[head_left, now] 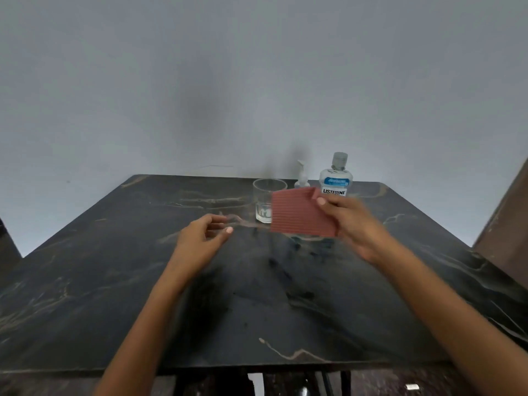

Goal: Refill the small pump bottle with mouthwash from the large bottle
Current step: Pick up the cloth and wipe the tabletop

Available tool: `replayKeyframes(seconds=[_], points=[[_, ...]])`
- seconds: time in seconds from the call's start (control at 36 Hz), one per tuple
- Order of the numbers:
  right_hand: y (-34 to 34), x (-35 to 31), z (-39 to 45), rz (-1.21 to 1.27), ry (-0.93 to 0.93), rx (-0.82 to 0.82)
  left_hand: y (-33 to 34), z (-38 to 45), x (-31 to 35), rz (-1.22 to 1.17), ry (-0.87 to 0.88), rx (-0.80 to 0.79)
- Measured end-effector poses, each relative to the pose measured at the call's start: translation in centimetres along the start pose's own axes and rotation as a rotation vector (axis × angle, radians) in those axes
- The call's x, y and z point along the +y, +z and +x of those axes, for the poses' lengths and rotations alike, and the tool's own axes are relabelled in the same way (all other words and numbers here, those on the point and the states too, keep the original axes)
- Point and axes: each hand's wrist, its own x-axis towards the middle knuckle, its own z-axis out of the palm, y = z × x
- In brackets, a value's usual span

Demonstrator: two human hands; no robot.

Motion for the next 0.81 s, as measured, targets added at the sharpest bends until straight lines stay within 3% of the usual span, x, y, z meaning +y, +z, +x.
replayKeyframes(seconds=[0.11,0.17,0.28,0.39,0.47,0.61,0.81], points=[[-4.4,0.2,-4.4,-0.528,-0.418,0.119,0.0,-3.4,0.0,0.134,0.125,-0.054],[-5.6,1.2,-6.3,-0.878,-0.527,0.124,-0.1,-4.7,-0.3,0.17,0.167,-0.07],[-6.7,5.1,-8.9,-1.27,-0.257,-0.017,-0.1,-6.2,-0.8,0.235,0.211,-0.082],[-5.8,6.4,-9.8,-1.196,-0.096,-0.161,-0.1,-6.7,-1.1,0.311,0.207,-0.082],[-4.4,6.9,-9.1,-1.157,-0.005,-0.085,0.2,-6.8,-1.6,0.366,0.227,-0.074],[-3.6,8.6,-6.0,-1.298,0.098,-0.002,0.6,-6.7,-2.2,0.412,0.229,-0.07],[-2.2,7.7,-0.3,-1.266,0.077,-0.025,0.6,-6.7,-2.2,0.435,0.243,-0.071]])
